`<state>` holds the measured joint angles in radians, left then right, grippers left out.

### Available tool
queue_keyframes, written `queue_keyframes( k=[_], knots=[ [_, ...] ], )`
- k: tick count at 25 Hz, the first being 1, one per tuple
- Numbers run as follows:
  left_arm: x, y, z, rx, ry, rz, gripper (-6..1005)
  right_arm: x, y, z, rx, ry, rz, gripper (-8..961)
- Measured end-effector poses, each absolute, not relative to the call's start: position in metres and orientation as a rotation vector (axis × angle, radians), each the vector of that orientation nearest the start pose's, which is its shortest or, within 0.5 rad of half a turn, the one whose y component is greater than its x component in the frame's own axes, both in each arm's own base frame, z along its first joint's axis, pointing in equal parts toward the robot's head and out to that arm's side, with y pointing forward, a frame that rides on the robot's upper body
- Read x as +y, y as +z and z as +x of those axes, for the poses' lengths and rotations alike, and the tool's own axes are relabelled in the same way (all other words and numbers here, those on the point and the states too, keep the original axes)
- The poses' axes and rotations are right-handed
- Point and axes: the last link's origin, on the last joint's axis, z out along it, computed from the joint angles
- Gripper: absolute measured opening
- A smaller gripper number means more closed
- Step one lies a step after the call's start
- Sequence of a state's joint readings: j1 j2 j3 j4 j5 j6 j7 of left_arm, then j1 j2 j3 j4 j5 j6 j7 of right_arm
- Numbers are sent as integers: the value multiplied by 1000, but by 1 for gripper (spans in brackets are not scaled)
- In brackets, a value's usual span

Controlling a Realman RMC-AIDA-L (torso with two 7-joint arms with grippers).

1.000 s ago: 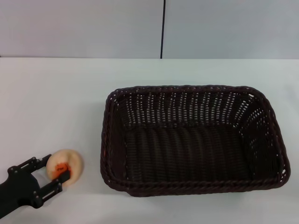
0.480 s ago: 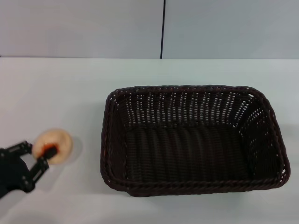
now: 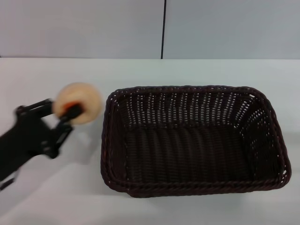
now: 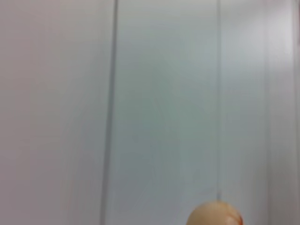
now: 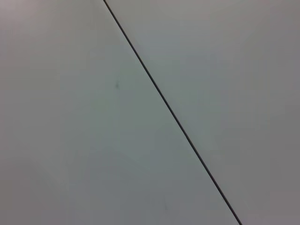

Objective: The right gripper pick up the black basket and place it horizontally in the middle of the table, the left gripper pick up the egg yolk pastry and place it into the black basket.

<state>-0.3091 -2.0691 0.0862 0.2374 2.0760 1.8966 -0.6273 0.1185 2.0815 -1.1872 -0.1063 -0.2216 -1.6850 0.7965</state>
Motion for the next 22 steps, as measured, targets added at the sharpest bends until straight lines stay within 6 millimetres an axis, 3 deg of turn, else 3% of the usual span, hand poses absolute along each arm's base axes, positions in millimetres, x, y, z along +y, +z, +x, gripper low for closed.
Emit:
queue_keyframes(
  k=[2,6,11,15,22],
  knots=[
    [230,-15,-292,-241,-1218,-2233,247,203,55,372,700,1247,-1257,783],
    [230,-32,-282,-136,-1192,-2205,314,202,56,371,694,1251,-1254,783],
    [233,-37,-279,-156,-1193,-2214,398,200,60,375,677,1232,-1219,783],
    [235,-33,-283,-177,-1179,-2177,465,204,69,375,612,1199,-1176,783],
    [240,-4,-315,-339,-1086,-1826,725,224,92,372,463,1141,-1060,783]
  ],
)
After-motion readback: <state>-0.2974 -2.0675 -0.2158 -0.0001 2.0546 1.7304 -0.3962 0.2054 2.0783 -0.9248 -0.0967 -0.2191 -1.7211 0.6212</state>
